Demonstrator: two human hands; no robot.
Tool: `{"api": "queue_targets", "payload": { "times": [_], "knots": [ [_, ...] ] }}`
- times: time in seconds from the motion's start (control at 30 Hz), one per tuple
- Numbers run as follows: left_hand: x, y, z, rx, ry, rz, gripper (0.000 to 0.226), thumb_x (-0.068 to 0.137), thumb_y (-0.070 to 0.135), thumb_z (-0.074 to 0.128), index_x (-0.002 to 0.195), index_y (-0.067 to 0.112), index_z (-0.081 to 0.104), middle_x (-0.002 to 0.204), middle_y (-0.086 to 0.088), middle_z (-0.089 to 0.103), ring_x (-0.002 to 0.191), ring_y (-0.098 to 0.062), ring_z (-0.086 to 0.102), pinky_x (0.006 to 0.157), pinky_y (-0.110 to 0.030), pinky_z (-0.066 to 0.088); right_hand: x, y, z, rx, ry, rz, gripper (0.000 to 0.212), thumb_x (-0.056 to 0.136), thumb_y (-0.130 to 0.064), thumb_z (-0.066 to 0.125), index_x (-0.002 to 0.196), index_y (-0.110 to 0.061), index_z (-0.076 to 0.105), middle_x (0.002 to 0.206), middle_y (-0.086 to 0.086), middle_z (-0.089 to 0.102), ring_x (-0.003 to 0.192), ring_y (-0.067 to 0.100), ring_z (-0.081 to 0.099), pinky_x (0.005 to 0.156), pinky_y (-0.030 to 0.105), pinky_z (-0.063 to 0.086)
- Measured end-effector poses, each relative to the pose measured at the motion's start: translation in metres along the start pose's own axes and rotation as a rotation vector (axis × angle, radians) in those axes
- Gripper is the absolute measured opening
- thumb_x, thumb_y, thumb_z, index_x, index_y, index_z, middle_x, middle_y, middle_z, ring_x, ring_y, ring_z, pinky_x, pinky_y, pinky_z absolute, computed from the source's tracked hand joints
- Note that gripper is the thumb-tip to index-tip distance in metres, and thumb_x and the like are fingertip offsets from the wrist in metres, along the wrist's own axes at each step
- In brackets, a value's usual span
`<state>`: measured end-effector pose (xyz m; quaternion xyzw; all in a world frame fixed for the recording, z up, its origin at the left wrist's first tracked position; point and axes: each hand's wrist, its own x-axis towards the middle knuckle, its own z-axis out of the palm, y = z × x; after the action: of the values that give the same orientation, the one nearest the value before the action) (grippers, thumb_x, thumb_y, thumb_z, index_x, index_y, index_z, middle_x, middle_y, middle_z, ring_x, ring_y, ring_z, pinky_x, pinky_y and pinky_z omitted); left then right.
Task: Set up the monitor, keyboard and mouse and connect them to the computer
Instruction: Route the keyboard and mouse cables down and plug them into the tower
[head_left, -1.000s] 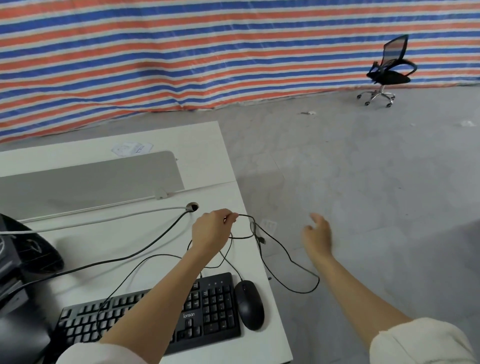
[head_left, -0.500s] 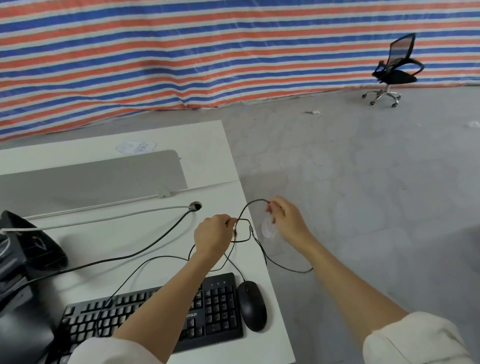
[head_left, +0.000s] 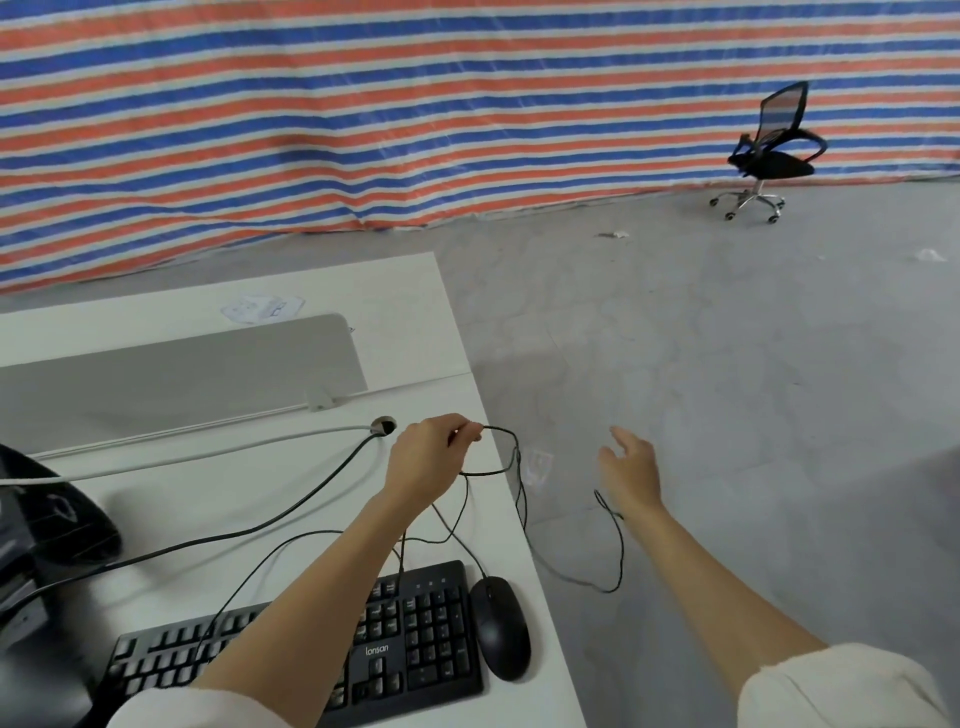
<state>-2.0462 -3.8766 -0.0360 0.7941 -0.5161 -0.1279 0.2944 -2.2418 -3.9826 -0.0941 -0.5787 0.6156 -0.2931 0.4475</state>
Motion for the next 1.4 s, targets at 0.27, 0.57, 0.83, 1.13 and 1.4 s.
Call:
{"api": "queue_targets", "payload": {
  "times": [0.27,0.57,0.83,1.13,1.4],
  "knots": [
    [-0.001,0.032,-0.012,-0.124,0.077,0.128,0.026,0.096,0.028,0.050,0.079,0.018,0.067,0.042,0.013,0.042,0.046,-0.007,0.041,0.053,-0.024,0.029,-0.021,-0.041,0.022,0.001,-0.374,-0.241,0.015,0.093,-0.014,0.051,0.088,-0.010,0.064,0.075,0.000,0.064,0.077,0.016,0.060,0.071,0.026,0.044],
    [0.012,0.003,-0.022,-0.263,0.404,-0.196,0.029,0.097,0.030,0.043,0.080,0.018,0.063,0.051,0.004,0.049,0.059,-0.021,0.056,0.058,-0.029,0.034,-0.013,-0.020,0.013,0.021,-0.181,-0.063,0.016,0.093,-0.015,0.048,0.086,-0.005,0.060,0.063,0.004,0.053,0.059,0.020,0.052,0.063,0.033,0.045],
    [0.011,-0.051,-0.036,0.213,0.271,-0.402,0.029,0.098,0.032,0.040,0.108,0.020,0.065,0.110,-0.010,0.064,0.103,-0.031,0.052,0.082,-0.037,0.039,-0.009,-0.006,-0.011,-0.096,0.064,-0.009,0.017,0.092,-0.018,0.051,0.093,-0.005,0.061,0.085,0.010,0.058,0.073,0.026,0.056,0.060,0.030,0.044],
    [-0.008,0.005,0.031,0.324,-0.365,0.331,0.083,0.089,0.063,0.037,0.149,0.028,-0.009,0.159,0.006,0.002,0.144,-0.017,-0.017,0.114,-0.052,-0.011,-0.035,-0.058,0.009,-0.123,-0.209,-0.366,0.023,0.096,-0.016,0.047,0.118,-0.014,0.046,0.096,-0.001,0.053,0.065,0.009,0.049,0.057,0.019,0.041],
    [-0.001,0.008,0.034,0.103,-0.198,0.265,0.097,0.084,0.053,0.058,0.150,0.021,-0.005,0.156,-0.004,0.006,0.144,-0.021,0.002,0.118,-0.040,0.007,-0.045,-0.064,-0.010,-0.046,-0.318,-0.419,0.016,0.095,-0.017,0.046,0.109,-0.022,0.041,0.054,-0.002,0.040,0.043,0.009,0.034,0.044,0.024,0.036]
  ]
}}
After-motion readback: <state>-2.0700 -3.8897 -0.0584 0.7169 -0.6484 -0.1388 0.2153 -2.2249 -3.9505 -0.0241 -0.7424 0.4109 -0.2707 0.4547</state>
